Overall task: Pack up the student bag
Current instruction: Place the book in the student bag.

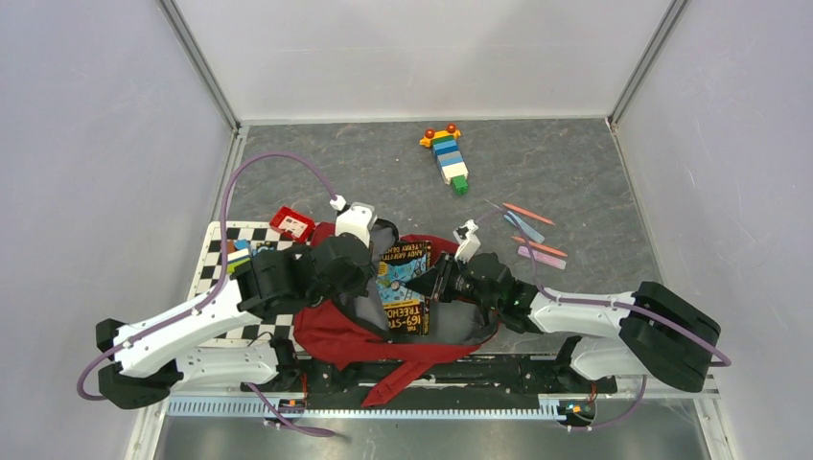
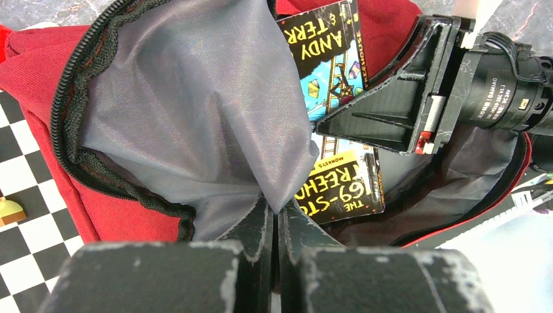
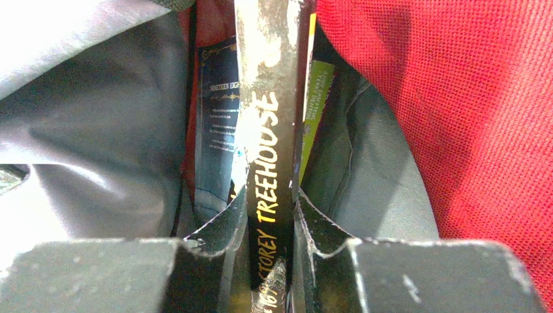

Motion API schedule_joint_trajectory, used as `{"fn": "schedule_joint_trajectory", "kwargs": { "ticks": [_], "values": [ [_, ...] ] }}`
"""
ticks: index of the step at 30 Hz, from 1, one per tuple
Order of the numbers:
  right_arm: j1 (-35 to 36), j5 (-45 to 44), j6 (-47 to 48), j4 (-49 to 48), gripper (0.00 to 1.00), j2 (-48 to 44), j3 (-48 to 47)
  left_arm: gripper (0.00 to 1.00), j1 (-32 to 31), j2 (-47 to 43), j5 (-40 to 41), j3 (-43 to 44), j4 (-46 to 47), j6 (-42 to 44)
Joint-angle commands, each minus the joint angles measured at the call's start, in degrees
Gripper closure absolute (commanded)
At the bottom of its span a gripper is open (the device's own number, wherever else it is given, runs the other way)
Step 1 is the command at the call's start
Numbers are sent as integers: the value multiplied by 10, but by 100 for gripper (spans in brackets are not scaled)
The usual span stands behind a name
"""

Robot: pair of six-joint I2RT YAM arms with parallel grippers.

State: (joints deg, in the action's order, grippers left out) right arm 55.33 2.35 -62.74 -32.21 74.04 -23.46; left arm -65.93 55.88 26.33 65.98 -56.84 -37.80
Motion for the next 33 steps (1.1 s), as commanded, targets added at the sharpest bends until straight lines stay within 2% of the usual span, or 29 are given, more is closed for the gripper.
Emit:
{"fn": "schedule_joint_trajectory", "kwargs": {
  "ticks": [1, 7, 10, 19, 24, 29, 33],
  "values": [
    [3, -37, -2, -23, 100, -32, -32, 98, 7, -21, -7, 11, 65, 26],
    [38, -44, -32, -74, 100, -37, -65, 98, 19, -21, -27, 14, 70, 24],
    [62, -49, -23, -72, 100, 8, -85, 98, 20, -21, -33, 13, 79, 23],
    [96, -25, -61, -154, 100, 203, -106, 98, 28, -6, -49, 10, 99, 28],
    [103, -47, -56, -148, 100, 220, -111, 98, 32, -4, -56, 6, 102, 29],
    [109, -97, -1, -126, 83, 207, -115, 98, 36, -2, -63, 4, 105, 18],
    [109, -57, 26, -148, 74, 246, -118, 98, 38, -1, -66, -2, 110, 6]
  ]
}}
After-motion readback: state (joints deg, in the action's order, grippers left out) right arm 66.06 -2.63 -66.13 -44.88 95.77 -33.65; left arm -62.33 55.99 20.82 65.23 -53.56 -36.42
